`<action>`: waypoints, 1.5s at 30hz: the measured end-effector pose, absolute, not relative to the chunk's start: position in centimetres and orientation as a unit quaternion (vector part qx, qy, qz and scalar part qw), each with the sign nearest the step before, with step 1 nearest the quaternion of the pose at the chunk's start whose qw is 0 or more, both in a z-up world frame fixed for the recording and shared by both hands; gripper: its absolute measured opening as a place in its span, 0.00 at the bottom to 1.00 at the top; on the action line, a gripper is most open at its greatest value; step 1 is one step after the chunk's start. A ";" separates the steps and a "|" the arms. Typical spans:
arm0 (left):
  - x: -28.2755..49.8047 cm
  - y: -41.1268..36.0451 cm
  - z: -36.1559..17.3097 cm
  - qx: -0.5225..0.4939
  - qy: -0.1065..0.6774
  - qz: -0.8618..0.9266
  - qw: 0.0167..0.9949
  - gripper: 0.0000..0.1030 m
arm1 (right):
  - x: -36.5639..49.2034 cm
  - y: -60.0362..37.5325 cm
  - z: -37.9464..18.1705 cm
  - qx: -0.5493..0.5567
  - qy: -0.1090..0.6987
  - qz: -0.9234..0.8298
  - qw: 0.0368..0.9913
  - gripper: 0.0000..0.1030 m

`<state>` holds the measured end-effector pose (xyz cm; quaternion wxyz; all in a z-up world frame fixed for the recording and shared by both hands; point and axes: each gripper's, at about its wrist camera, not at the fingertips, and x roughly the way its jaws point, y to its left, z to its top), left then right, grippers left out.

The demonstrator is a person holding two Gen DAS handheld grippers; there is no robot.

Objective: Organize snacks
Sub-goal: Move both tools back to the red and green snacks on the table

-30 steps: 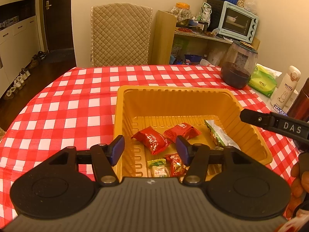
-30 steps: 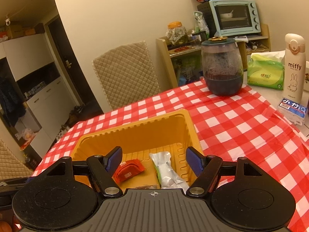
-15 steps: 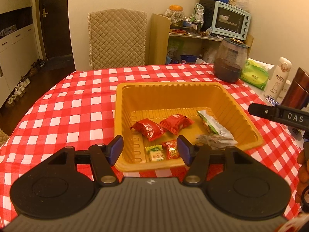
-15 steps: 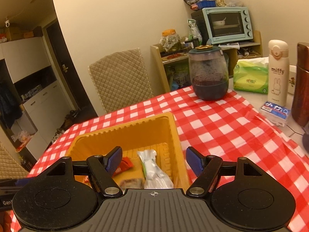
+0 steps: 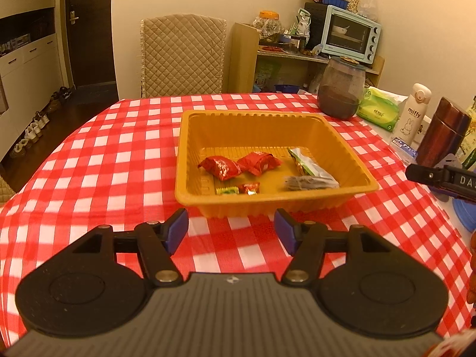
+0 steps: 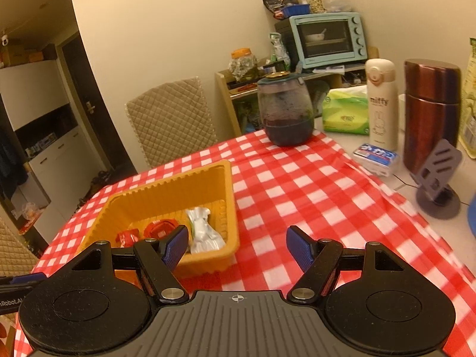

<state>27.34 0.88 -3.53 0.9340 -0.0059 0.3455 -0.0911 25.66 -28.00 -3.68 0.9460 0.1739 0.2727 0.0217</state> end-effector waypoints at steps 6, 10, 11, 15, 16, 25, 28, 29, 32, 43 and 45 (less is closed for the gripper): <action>24.5 0.8 -4.1 -0.006 0.352 -0.091 0.931 0.59 | 22.5 -28.1 -4.4 0.164 0.283 0.028 0.945 0.70; 22.9 0.8 -4.8 -0.003 0.360 -0.091 0.928 0.60 | 20.9 -28.1 -5.4 0.157 0.296 0.029 0.942 0.70; 22.5 0.9 -5.0 -0.003 0.362 -0.090 0.928 0.60 | 20.5 -28.2 -5.7 0.156 0.298 0.030 0.941 0.70; 21.3 1.2 -5.7 -0.006 0.370 -0.088 0.925 0.60 | 19.2 -28.2 -6.5 0.152 0.309 0.029 0.938 0.70; 21.0 1.2 -5.8 -0.007 0.371 -0.088 0.924 0.61 | 19.0 -28.1 -6.6 0.152 0.311 0.029 0.938 0.70; 18.7 2.7 -7.6 -0.011 0.389 -0.081 0.917 0.65 | 16.9 -27.4 -8.4 0.135 0.333 0.041 0.932 0.70; 18.2 3.2 -8.2 -0.007 0.397 -0.079 0.914 0.65 | 16.3 -27.0 -9.3 0.130 0.349 0.047 0.927 0.70; 18.1 3.3 -8.3 -0.007 0.398 -0.078 0.914 0.66 | 16.0 -26.7 -9.5 0.127 0.351 0.050 0.926 0.70; 18.2 3.5 -8.6 -0.006 0.402 -0.077 0.912 0.69 | 15.7 -25.9 -9.8 0.112 0.355 0.063 0.926 0.70; 18.5 4.0 -9.9 -0.004 0.416 -0.072 0.907 0.75 | 16.3 -23.2 -12.3 0.002 0.371 0.102 0.923 0.70; 18.6 3.8 -9.9 -0.005 0.415 -0.074 0.907 0.75 | 16.7 -22.8 -12.8 -0.017 0.371 0.103 0.923 0.70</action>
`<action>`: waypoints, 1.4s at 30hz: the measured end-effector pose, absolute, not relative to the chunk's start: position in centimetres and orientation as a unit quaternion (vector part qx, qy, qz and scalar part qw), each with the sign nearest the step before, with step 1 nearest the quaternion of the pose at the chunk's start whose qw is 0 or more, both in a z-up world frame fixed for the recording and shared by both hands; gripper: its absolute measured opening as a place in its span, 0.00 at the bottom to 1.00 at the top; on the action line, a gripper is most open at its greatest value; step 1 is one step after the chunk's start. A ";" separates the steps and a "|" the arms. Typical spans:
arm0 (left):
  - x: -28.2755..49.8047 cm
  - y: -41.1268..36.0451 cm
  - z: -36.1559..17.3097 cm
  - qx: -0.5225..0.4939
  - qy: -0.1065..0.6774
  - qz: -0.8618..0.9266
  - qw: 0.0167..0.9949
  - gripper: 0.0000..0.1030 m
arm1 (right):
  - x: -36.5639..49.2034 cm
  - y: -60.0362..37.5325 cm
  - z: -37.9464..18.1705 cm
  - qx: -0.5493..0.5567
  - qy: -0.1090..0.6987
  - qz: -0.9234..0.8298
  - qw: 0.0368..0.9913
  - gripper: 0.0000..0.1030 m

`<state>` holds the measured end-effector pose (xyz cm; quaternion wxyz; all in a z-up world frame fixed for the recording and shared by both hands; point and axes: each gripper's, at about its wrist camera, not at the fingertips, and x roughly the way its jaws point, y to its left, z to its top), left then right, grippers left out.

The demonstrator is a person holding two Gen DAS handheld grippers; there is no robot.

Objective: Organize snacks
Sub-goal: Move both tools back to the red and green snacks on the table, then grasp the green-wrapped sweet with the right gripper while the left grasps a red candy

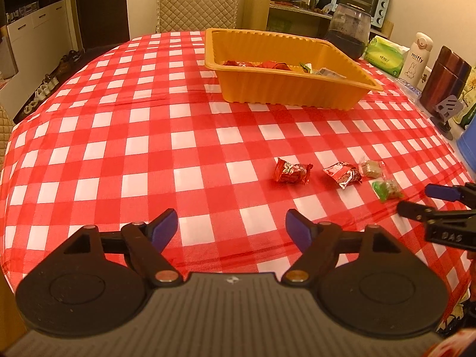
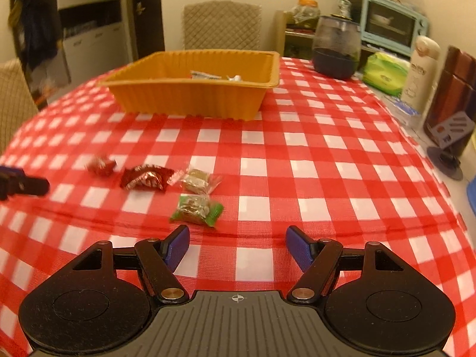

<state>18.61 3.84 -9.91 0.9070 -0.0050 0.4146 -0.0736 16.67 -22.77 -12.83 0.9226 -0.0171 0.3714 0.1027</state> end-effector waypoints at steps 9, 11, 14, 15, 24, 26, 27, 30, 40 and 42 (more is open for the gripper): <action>19.1 3.1 -10.4 -0.004 0.413 -0.086 0.907 0.76 | 17.9 -21.2 -13.4 -0.062 0.352 0.125 0.926 0.63; 19.2 3.1 -10.5 -0.005 0.414 -0.087 0.906 0.76 | 18.2 -20.9 -13.4 -0.066 0.348 0.129 0.926 0.60; 19.3 3.0 -10.6 -0.007 0.415 -0.088 0.906 0.76 | 18.7 -20.6 -13.4 -0.068 0.345 0.135 0.926 0.56; 19.4 2.9 -10.6 -0.007 0.415 -0.089 0.905 0.76 | 18.9 -20.5 -13.5 -0.066 0.344 0.138 0.926 0.55; 19.5 2.9 -10.8 -0.008 0.417 -0.088 0.905 0.76 | 19.7 -19.5 -13.3 -0.046 0.352 0.173 0.919 0.27; 19.5 2.8 -10.7 -0.009 0.417 -0.088 0.905 0.76 | 19.4 -19.4 -13.1 -0.035 0.360 0.181 0.915 0.24; 19.5 2.8 -10.7 -0.008 0.416 -0.089 0.905 0.76 | 19.2 -19.4 -13.1 -0.032 0.363 0.184 0.913 0.24; 19.4 2.7 -10.7 -0.008 0.416 -0.092 0.905 0.76 | 18.5 -19.0 -13.0 -0.034 0.364 0.193 0.911 0.24; 19.6 2.3 -10.6 0.002 0.409 -0.098 0.907 0.76 | 18.5 -18.0 -13.3 -0.050 0.348 0.197 0.915 0.31; 19.7 2.1 -10.6 0.004 0.406 -0.100 0.908 0.75 | 18.7 -17.9 -13.3 -0.044 0.352 0.196 0.914 0.30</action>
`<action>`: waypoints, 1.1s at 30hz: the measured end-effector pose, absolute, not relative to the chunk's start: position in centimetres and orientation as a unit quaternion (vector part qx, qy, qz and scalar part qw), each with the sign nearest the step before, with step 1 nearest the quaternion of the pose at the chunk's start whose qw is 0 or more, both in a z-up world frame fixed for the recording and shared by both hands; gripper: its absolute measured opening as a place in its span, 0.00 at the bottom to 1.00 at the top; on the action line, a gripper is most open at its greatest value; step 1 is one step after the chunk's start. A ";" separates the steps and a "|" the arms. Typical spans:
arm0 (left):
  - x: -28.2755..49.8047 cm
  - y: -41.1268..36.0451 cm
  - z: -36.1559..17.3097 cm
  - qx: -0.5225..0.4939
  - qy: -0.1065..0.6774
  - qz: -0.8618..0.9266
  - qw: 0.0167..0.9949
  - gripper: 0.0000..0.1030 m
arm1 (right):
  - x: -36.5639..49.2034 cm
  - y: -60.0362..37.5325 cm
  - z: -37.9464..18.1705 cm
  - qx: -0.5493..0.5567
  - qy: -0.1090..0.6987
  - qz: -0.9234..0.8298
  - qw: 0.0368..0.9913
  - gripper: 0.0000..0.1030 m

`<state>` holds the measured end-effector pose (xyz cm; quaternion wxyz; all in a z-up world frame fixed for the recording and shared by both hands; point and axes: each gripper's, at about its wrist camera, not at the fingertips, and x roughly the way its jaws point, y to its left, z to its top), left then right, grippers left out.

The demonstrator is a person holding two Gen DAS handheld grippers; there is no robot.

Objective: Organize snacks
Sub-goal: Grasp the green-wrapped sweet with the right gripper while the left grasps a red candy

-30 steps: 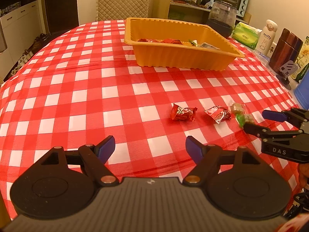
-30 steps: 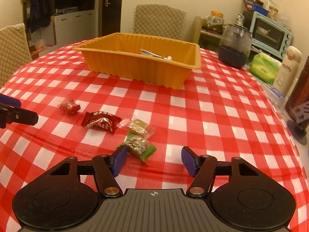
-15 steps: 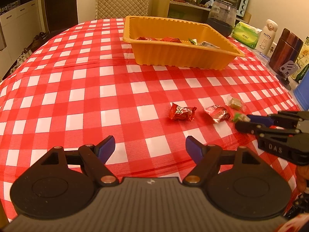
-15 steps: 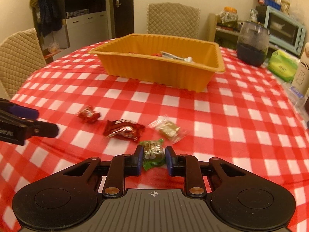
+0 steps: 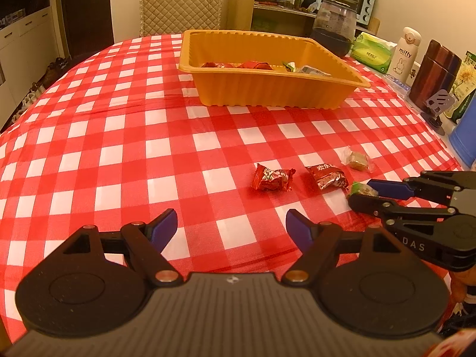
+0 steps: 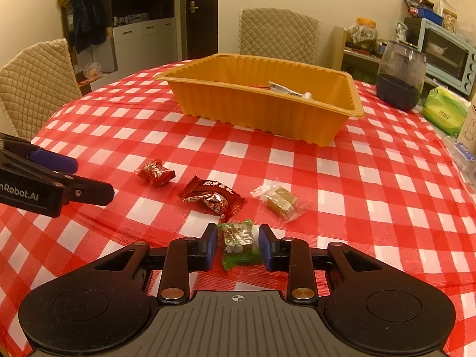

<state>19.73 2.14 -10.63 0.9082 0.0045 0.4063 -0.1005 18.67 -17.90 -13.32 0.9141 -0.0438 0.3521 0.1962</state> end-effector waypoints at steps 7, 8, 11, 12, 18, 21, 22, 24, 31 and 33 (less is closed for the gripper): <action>20.5 1.1 -10.8 0.028 0.385 -0.117 0.915 0.70 | 18.9 -18.7 -12.8 -0.014 0.361 0.179 0.915 0.22; 20.7 1.0 -10.9 0.030 0.380 -0.119 0.917 0.67 | 18.9 -18.8 -12.8 -0.011 0.361 0.175 0.916 0.22; 21.4 0.7 -11.1 0.023 0.377 -0.127 0.917 0.64 | 19.0 -19.4 -12.5 0.002 0.361 0.166 0.918 0.22; 21.6 0.5 -11.2 0.019 0.378 -0.130 0.917 0.64 | 19.1 -19.6 -12.5 0.005 0.361 0.164 0.918 0.22; 22.4 -0.9 -11.8 0.022 0.373 -0.146 0.916 0.56 | 19.0 -20.2 -12.3 0.015 0.358 0.153 0.921 0.22; 22.9 -1.4 -12.2 0.026 0.372 -0.148 0.916 0.43 | 19.1 -20.6 -12.2 0.023 0.360 0.145 0.922 0.22; 23.0 -1.5 -12.3 0.026 0.373 -0.148 0.916 0.40 | 19.1 -20.6 -12.2 0.025 0.360 0.143 0.921 0.22; 23.2 -1.6 -12.6 0.023 0.375 -0.147 0.915 0.39 | 19.2 -20.8 -12.2 0.029 0.361 0.141 0.921 0.22; 23.2 -1.9 -12.6 0.028 0.373 -0.147 0.916 0.32 | 19.1 -20.8 -12.1 0.035 0.360 0.140 0.922 0.22; 23.1 -1.9 -12.6 0.030 0.373 -0.146 0.916 0.29 | 19.2 -20.7 -12.0 0.036 0.360 0.140 0.922 0.22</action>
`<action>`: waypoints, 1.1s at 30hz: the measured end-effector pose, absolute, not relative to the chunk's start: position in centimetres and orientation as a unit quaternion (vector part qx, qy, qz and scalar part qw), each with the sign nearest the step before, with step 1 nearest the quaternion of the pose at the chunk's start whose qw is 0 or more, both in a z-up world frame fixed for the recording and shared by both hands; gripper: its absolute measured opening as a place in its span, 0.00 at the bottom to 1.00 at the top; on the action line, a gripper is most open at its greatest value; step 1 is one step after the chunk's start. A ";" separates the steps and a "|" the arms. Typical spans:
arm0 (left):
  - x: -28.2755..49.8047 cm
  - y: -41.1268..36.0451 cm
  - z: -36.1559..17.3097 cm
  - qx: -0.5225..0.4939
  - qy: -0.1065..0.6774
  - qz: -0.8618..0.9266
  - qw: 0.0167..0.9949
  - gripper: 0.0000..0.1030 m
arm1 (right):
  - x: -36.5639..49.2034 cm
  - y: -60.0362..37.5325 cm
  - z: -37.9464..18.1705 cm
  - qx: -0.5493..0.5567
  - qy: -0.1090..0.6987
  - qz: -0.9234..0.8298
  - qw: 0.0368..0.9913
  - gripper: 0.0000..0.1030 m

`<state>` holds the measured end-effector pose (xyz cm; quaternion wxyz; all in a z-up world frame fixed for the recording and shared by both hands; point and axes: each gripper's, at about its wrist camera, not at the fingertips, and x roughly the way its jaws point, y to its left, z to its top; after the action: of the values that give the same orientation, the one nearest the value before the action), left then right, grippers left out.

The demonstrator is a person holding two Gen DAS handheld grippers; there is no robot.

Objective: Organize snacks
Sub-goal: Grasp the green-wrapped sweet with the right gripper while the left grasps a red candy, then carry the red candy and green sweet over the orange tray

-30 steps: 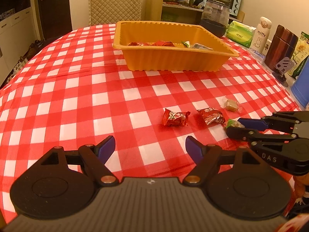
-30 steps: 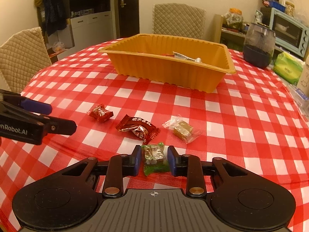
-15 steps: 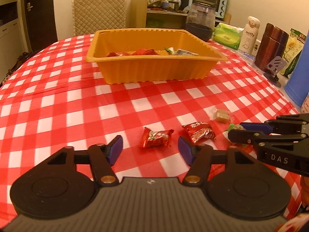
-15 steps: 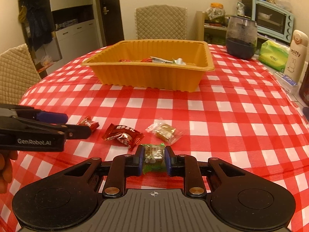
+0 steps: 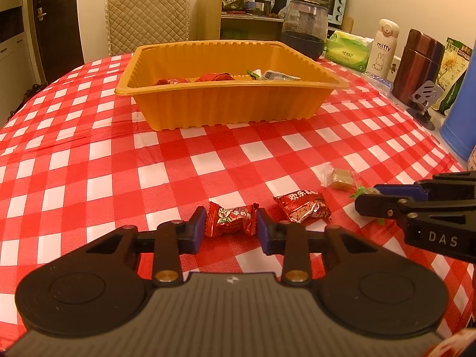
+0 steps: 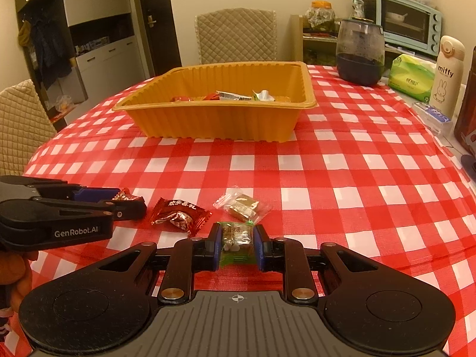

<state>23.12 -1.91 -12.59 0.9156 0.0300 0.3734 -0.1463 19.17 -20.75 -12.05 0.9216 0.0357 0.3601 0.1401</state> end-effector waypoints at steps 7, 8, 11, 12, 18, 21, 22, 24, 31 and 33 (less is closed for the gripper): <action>22.9 -1.8 -12.3 0.026 0.376 -0.132 0.917 0.22 | 19.1 -20.6 -12.0 0.036 0.359 0.140 0.922 0.22; 22.9 -1.7 -12.3 0.022 0.376 -0.132 0.917 0.22 | 19.1 -20.6 -11.9 0.037 0.358 0.139 0.923 0.22; 22.8 -1.6 -12.0 0.019 0.374 -0.131 0.918 0.22 | 19.1 -20.5 -11.7 0.037 0.356 0.139 0.924 0.22; 22.8 -1.5 -11.9 0.018 0.374 -0.130 0.918 0.22 | 19.0 -20.4 -11.6 0.037 0.355 0.139 0.924 0.22; 22.5 -1.6 -11.1 0.011 0.370 -0.131 0.920 0.22 | 19.1 -20.1 -11.0 0.038 0.348 0.143 0.926 0.22; 22.4 -1.6 -10.6 0.004 0.368 -0.133 0.920 0.22 | 19.2 -20.0 -10.6 0.041 0.344 0.144 0.927 0.22; 22.4 -1.6 -10.4 0.002 0.367 -0.133 0.921 0.22 | 19.3 -20.0 -10.5 0.042 0.343 0.145 0.927 0.22; 22.3 -1.6 -9.9 -0.001 0.365 -0.134 0.921 0.22 | 19.3 -19.9 -10.0 0.042 0.340 0.146 0.928 0.22; 22.2 -2.1 -8.0 0.005 0.356 -0.143 0.923 0.22 | 19.9 -20.0 -8.3 0.046 0.327 0.138 0.934 0.22; 22.2 -2.3 -7.3 0.010 0.351 -0.145 0.925 0.22 | 20.1 -20.1 -7.7 0.046 0.323 0.136 0.935 0.22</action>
<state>22.19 -2.26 -7.28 0.9251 0.0100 0.3508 -0.1451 20.10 -20.08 -7.74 0.9353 0.0463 0.3232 0.1365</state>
